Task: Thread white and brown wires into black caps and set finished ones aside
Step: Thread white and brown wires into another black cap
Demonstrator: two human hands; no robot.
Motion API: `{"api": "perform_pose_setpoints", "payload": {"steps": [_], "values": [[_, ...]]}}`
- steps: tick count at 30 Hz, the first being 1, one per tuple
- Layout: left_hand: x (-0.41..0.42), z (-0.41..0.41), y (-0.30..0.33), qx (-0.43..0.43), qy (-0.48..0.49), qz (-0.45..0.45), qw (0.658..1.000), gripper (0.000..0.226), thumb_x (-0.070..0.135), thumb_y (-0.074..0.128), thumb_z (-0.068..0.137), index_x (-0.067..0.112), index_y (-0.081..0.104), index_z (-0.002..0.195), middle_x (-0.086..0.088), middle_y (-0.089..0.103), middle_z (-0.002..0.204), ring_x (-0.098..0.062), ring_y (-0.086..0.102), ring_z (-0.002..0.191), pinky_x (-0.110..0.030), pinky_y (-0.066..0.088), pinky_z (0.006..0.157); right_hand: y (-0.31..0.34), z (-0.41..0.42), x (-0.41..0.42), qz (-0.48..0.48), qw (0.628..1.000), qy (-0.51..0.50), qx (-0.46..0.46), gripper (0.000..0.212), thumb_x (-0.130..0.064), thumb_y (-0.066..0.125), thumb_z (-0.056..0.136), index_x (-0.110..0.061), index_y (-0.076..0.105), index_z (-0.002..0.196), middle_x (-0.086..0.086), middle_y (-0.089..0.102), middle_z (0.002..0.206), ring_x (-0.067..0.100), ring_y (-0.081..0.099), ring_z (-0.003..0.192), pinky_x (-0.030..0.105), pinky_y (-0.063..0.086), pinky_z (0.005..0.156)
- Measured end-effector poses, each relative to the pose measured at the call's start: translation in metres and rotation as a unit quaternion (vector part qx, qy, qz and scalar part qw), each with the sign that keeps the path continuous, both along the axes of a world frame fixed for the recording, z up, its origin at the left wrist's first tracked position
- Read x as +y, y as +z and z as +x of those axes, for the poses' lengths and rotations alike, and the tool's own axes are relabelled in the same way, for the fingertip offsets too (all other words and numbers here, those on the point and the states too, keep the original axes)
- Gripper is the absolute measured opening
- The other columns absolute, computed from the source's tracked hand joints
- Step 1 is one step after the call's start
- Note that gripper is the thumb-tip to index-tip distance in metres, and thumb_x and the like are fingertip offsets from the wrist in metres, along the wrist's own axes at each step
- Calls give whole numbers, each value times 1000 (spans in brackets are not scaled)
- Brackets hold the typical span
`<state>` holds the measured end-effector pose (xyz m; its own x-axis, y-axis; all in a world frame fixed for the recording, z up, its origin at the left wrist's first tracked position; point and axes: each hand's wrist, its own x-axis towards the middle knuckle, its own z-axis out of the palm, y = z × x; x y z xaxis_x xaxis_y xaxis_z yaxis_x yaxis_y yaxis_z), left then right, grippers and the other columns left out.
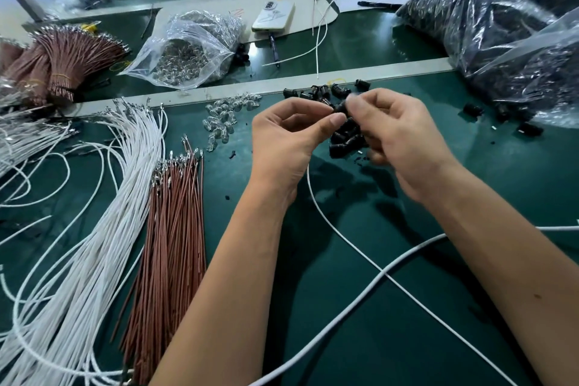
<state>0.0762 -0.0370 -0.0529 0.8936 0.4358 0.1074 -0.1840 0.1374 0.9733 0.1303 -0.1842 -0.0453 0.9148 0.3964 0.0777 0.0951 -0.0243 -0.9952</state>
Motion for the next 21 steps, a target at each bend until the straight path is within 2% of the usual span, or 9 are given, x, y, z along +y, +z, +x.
{"api": "perform_pose_setpoints", "payload": {"steps": [3,6,8,11,15,21], "values": [[-2,-2,2,14,-21,9,1000,15,-5,82,74,1,72,83,-14,74,79,-21,69,75,-28,58,76,0,-2,1,2,999,1,-35,16,-19,68,100,-20,69,84,-16,57,57,-1,44,46,13,34,44],[1,-5,7,64,-77,-13,995,11,-3,77,81,7,74,84,-15,73,81,-21,67,75,-28,56,76,4,3,-3,35,999,5,18,19,-20,64,102,-13,68,86,-6,45,59,4,34,49,16,31,44],[2,-7,9,88,-93,-16,992,11,0,75,85,10,73,81,-13,72,79,-19,63,70,-27,52,71,5,5,-5,50,998,17,46,20,-21,60,104,-4,66,96,3,35,66,9,26,55,17,30,46],[1,-9,13,97,-117,-20,988,13,3,71,88,12,71,78,-8,73,79,-14,60,65,-24,48,66,6,4,-5,70,996,31,54,29,-21,57,106,7,60,99,7,30,69,14,19,59,19,25,45],[0,-11,16,92,-152,-34,983,13,9,69,91,14,71,79,-7,72,82,-15,61,70,-25,49,69,10,2,-5,73,996,37,37,33,-21,57,106,-9,53,75,5,33,66,13,22,57,18,26,43],[0,-10,16,92,-149,-45,984,20,6,67,92,15,71,74,-7,70,78,-14,58,63,-24,48,66,8,1,-5,53,997,45,16,36,-28,62,104,-20,57,68,-1,38,62,10,27,53,17,28,43]]}}
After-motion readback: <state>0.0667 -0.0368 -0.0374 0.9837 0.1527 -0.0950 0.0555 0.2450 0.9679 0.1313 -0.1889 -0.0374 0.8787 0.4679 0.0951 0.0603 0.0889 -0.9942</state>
